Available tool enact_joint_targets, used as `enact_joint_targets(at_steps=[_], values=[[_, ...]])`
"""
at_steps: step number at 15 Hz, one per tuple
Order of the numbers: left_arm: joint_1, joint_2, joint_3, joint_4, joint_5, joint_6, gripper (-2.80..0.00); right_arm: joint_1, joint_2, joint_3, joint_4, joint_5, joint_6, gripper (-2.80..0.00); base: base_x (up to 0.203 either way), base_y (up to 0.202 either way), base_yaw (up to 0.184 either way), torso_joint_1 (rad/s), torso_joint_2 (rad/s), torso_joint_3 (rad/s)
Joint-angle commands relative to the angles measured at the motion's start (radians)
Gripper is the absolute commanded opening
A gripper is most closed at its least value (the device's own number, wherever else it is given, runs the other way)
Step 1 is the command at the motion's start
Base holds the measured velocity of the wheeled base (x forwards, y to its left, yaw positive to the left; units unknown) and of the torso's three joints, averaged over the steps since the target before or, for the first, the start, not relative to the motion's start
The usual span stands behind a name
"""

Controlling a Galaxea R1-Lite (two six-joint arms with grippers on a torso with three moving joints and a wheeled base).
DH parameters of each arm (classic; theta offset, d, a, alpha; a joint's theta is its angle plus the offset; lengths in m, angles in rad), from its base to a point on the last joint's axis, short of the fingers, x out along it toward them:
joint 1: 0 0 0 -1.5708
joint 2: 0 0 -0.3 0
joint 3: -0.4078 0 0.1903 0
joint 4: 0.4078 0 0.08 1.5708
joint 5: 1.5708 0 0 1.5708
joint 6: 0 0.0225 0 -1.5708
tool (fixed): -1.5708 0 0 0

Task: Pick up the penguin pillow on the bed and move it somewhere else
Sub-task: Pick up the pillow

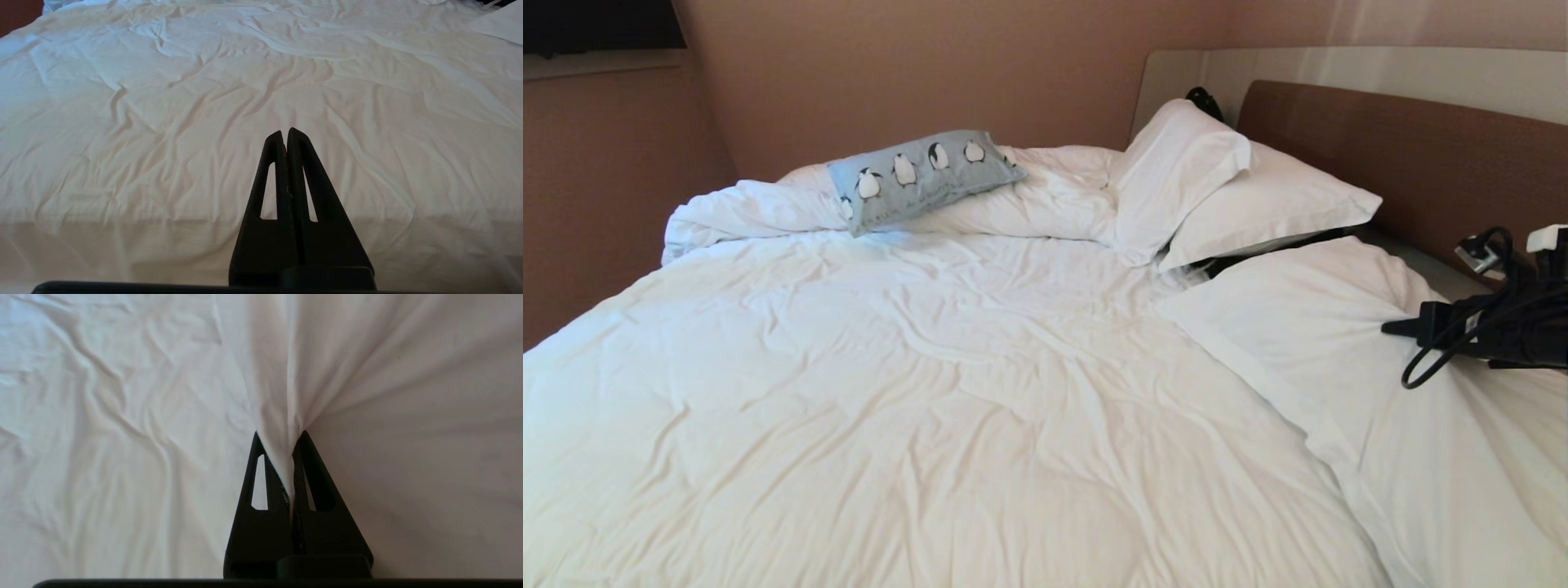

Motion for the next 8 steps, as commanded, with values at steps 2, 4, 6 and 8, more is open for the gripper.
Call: enact_joint_targets(at_steps=[2,4,6,8], values=[[0.0,0.0,0.0,0.0,0.0,0.0,-2.8,0.013,-0.063,-0.021,0.002,0.049,0.155,-2.8,0.0,0.0,0.0,0.0,0.0,0.0],[0.0,0.0,0.0,0.0,0.0,0.0,-2.8,0.014,-0.094,-0.056,0.032,0.094,0.248,-2.8,0.0,0.0,0.0,0.0,0.0,0.0],[0.0,0.0,0.0,0.0,0.0,0.0,-2.8,0.015,-0.11,-0.103,0.086,0.12,0.348,-2.8,0.0,0.0,0.0,0.0,0.0,0.0],[0.0,0.0,0.0,0.0,0.0,0.0,-2.8,0.014,-0.114,-0.132,0.114,0.268,0.459,-2.8,0.0,0.0,0.0,0.0,0.0,0.0]])
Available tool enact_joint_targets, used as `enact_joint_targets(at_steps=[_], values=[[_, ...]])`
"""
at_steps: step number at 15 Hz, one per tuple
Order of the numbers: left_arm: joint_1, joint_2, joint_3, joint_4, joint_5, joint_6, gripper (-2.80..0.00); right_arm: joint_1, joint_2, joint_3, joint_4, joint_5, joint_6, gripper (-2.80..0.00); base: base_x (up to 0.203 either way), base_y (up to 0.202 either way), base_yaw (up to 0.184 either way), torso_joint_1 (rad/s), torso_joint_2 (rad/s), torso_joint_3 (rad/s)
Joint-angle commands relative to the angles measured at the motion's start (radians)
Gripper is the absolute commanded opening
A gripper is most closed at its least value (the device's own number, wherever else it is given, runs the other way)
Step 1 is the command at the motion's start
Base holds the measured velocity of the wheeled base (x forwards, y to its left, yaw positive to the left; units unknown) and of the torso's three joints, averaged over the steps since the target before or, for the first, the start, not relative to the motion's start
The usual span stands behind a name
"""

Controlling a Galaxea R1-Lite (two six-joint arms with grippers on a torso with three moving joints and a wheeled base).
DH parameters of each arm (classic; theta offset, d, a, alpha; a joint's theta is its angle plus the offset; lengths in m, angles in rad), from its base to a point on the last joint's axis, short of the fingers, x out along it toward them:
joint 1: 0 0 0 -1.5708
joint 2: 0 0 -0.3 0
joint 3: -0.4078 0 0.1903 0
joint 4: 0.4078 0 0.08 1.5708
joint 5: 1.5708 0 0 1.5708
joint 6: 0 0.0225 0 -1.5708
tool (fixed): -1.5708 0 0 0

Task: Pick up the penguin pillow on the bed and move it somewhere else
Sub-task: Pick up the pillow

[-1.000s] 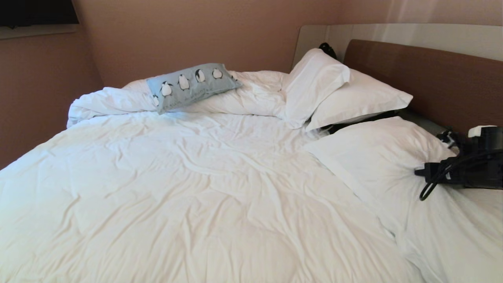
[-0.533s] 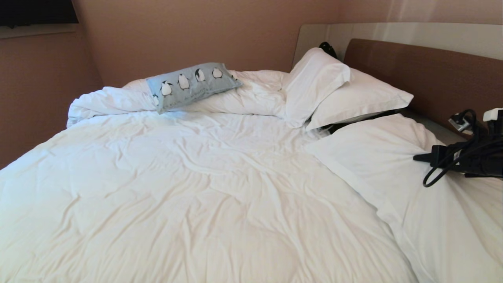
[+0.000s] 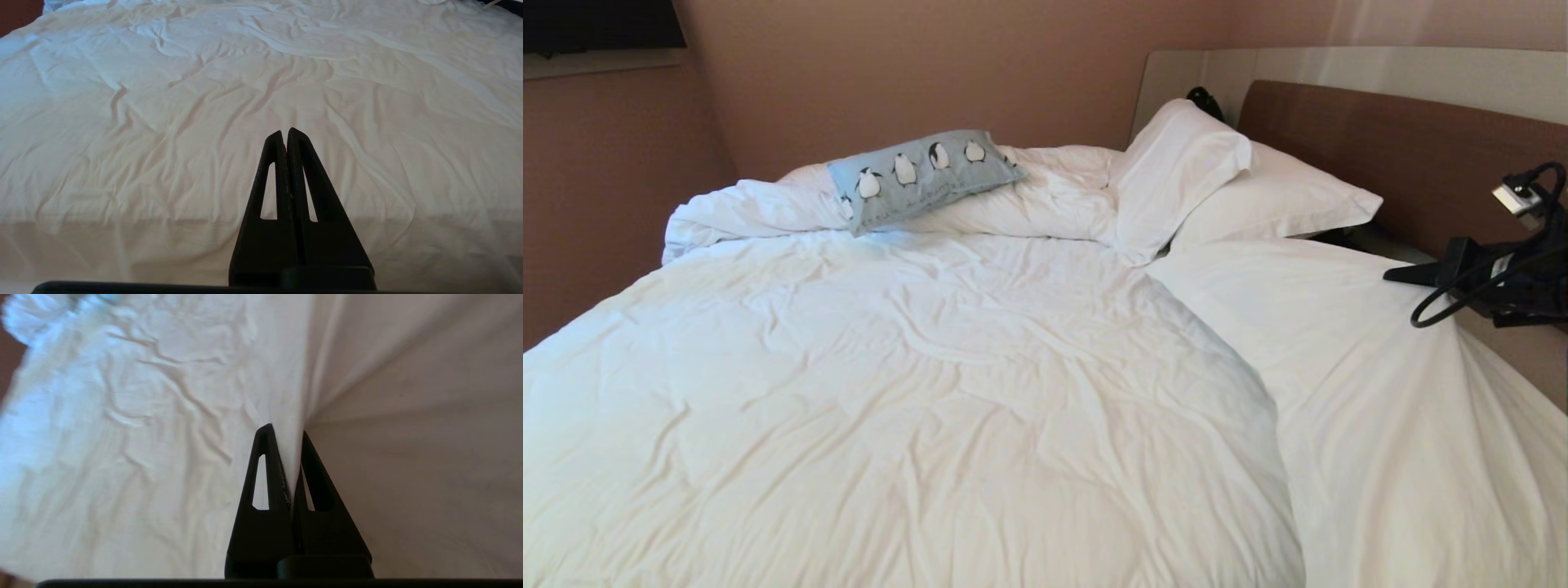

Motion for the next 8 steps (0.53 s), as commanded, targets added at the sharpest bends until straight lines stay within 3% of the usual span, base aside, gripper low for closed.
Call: enact_joint_targets(at_steps=[1,3,8], values=[[0.0,0.0,0.0,0.0,0.0,0.0,-2.8,-0.006,-0.017,-0.02,0.033,0.268,0.25,-2.8,0.0,0.0,0.0,0.0,0.0,0.0],[0.0,0.0,0.0,0.0,0.0,0.0,-2.8,-0.015,0.016,-0.023,0.03,0.462,0.317,-2.8,0.0,0.0,0.0,0.0,0.0,0.0],[0.0,0.0,0.0,0.0,0.0,0.0,-2.8,-0.023,0.043,-0.028,0.035,0.544,0.341,-2.8,0.0,0.0,0.0,0.0,0.0,0.0]])
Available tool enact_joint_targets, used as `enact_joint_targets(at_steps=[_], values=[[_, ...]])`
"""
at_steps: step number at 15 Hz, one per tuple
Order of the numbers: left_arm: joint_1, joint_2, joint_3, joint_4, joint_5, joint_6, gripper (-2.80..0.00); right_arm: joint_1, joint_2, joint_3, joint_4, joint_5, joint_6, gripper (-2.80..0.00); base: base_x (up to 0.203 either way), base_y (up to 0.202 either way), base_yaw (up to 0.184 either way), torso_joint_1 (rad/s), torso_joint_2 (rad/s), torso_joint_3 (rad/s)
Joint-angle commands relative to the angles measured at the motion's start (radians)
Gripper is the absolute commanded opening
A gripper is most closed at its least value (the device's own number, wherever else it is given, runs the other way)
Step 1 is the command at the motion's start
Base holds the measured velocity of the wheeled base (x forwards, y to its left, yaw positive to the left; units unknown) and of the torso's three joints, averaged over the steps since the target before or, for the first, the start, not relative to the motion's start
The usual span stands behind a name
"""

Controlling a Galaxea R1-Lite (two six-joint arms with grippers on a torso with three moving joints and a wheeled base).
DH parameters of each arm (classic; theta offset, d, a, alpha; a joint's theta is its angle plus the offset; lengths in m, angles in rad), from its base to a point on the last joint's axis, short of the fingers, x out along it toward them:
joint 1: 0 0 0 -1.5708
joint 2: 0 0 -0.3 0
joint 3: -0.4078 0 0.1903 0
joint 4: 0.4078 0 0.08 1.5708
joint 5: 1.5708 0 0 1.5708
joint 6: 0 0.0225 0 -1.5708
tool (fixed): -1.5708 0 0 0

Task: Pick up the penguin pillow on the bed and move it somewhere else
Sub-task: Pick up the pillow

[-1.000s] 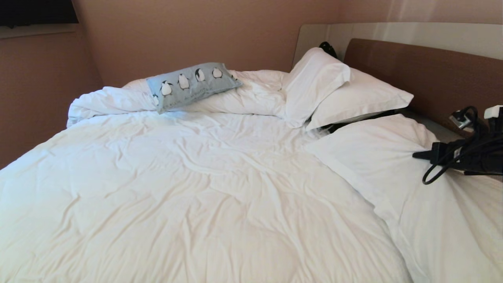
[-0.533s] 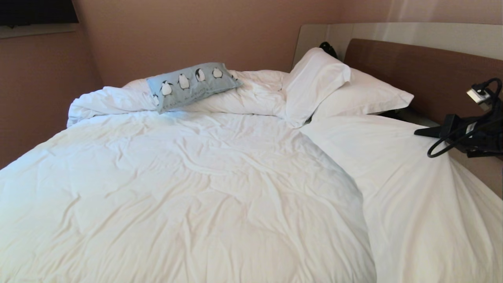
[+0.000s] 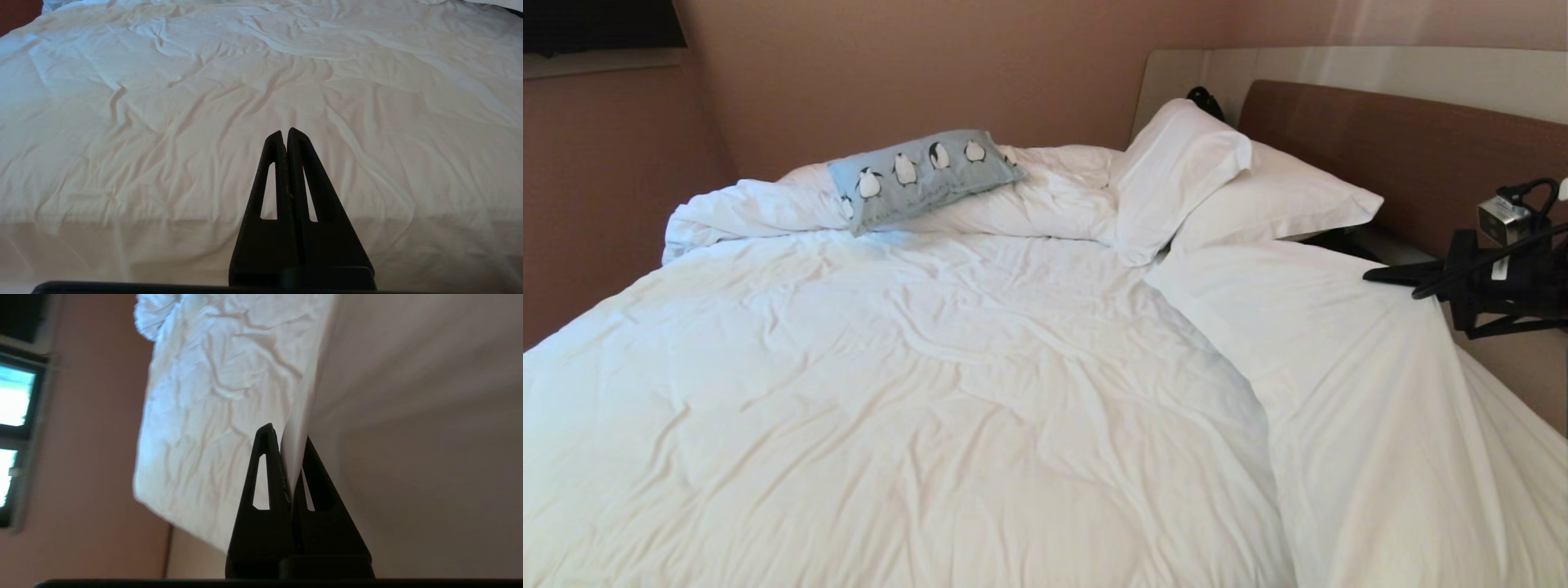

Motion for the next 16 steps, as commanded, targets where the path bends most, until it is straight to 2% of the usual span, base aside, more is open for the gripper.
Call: enact_joint_targets(at_steps=[1,3,6,8,16], values=[[0.0,0.001,0.0,0.0,0.001,-0.001,-2.8,-0.011,-0.002,-0.002,0.001,0.289,0.076,-2.8,0.0,0.0,0.0,0.0,0.0,0.0],[0.0,0.0,0.0,0.0,0.001,-0.001,-2.8,-0.015,-0.008,-0.002,-0.003,0.349,0.122,-2.8,0.0,0.0,0.0,0.0,0.0,0.0],[0.0,0.0,0.0,0.0,0.001,-0.001,-2.8,-0.021,-0.011,-0.003,-0.003,0.354,0.152,-2.8,0.0,0.0,0.0,0.0,0.0,0.0],[0.0,0.0,0.0,0.0,0.001,0.0,-2.8,-0.022,-0.005,-0.015,-0.003,0.393,0.176,-2.8,0.0,0.0,0.0,0.0,0.0,0.0],[0.0,0.001,0.0,0.0,0.0,0.001,-2.8,-0.049,-0.024,-0.048,-0.003,0.396,0.209,-2.8,0.0,0.0,0.0,0.0,0.0,0.0]])
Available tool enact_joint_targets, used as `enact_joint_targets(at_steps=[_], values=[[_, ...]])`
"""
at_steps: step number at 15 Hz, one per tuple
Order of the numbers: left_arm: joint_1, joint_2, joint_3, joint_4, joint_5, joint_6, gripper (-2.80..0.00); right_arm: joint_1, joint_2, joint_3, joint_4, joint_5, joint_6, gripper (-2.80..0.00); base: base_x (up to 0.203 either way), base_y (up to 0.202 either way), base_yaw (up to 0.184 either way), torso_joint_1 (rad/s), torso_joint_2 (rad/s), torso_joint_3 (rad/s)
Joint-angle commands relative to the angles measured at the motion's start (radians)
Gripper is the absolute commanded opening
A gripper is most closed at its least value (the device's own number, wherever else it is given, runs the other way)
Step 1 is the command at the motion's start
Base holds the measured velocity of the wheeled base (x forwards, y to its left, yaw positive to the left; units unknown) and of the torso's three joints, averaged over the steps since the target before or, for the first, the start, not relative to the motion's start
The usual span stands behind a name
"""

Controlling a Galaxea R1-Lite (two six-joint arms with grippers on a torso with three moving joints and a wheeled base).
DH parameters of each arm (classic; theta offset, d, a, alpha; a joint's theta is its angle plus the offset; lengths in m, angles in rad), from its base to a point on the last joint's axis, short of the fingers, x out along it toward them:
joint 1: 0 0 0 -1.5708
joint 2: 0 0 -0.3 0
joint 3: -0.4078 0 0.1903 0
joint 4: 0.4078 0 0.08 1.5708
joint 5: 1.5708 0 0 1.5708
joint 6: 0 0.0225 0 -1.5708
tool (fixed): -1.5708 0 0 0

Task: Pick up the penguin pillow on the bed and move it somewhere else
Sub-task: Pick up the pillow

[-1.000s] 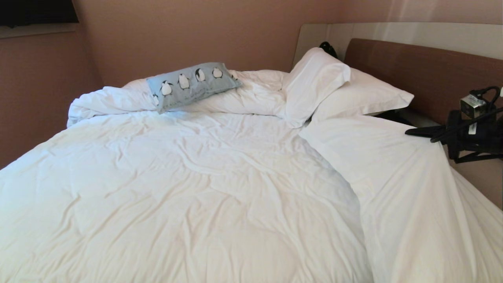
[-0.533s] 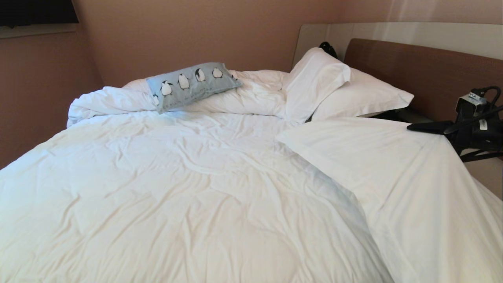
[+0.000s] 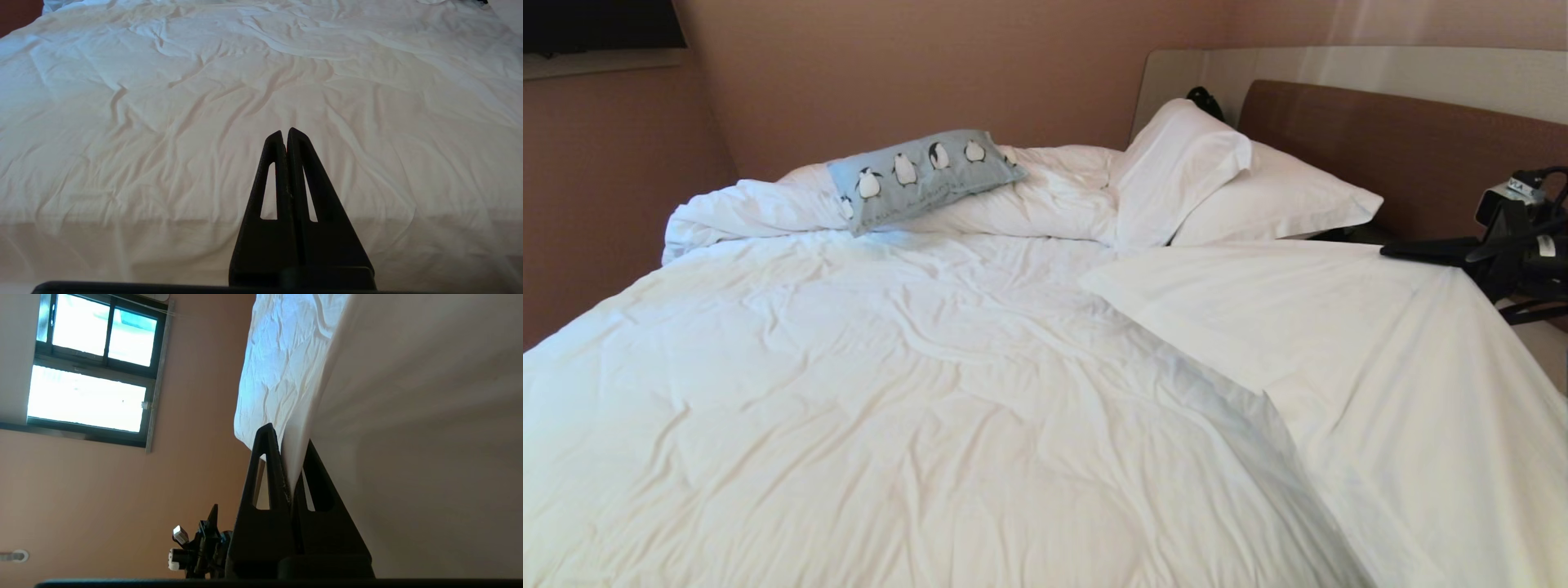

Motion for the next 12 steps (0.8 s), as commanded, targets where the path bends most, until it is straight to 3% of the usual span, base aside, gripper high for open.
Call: enact_joint_targets(at_steps=[1,12], values=[[0.0,0.001,0.0,0.0,0.001,0.001,-2.8,-0.015,-0.015,-0.009,-0.003,0.008,0.026,-2.8,0.0,0.0,0.0,0.0,0.0,0.0],[0.0,0.001,0.0,0.0,0.001,-0.002,-2.8,-0.059,-0.062,-0.03,-0.002,0.011,0.036,-2.8,0.0,0.0,0.0,0.0,0.0,0.0]])
